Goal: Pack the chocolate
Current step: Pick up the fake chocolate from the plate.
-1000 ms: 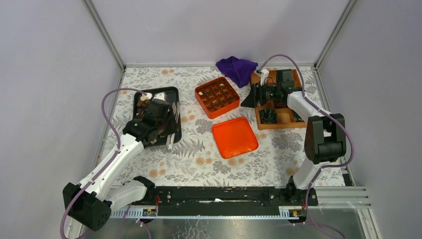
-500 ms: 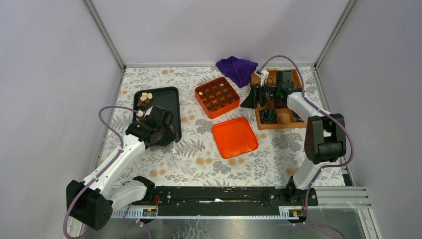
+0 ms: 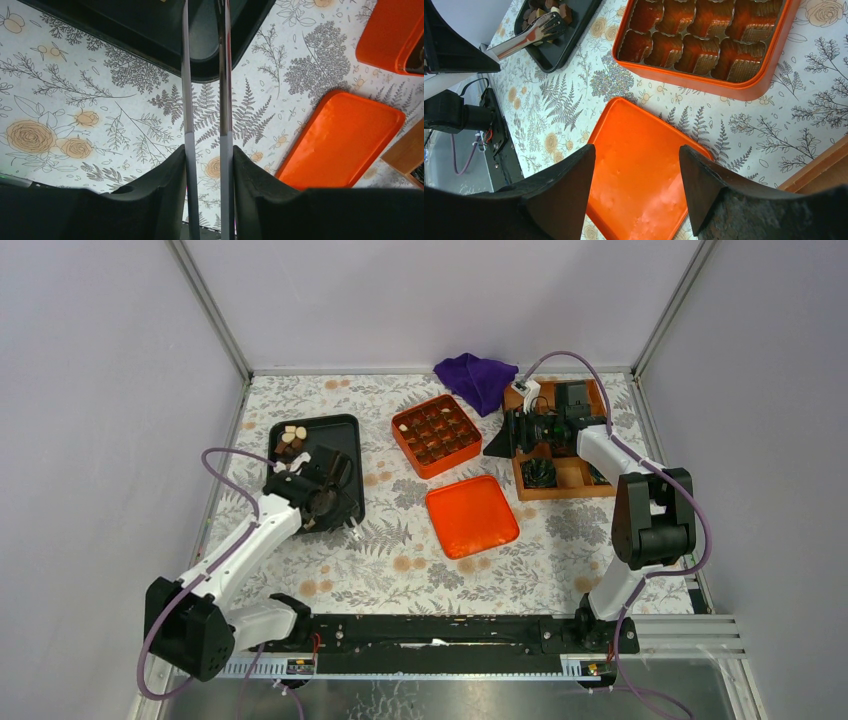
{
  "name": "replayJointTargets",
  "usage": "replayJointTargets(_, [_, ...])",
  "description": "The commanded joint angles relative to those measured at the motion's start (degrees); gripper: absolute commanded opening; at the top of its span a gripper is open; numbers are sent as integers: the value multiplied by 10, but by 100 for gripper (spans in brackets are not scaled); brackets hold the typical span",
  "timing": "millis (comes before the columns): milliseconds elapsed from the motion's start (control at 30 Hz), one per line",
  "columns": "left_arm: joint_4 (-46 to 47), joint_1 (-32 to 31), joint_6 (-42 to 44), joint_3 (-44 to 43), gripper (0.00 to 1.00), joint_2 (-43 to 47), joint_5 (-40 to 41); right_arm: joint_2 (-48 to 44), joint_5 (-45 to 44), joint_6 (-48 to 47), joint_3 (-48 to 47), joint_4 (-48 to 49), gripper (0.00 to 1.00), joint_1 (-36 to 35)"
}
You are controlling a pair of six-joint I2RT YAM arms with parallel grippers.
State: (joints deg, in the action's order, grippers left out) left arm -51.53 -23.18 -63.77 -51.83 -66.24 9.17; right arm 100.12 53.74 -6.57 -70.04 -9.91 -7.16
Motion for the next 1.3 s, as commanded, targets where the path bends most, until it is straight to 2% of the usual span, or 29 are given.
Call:
replayJointTargets(0, [-6,7,-13,-32,43,-19,33,-16,22,2,-4,14,70,2])
replayJointTargets(333, [14,16,2,-43,43,-37,30,-17,22,1,-2,14,70,2])
replayJointTargets(667, [60,90,67,-24,45,-47,-27,-16,24,0,-1,14,70,2])
replayJointTargets(1033, [64,136,141,-59,46,-76,-63,-17,24,0,-2,12,70,2])
replayJointTargets(1267, [60,187,184,-80,47,-90,-102,-16,24,-2,-2,12,70,2])
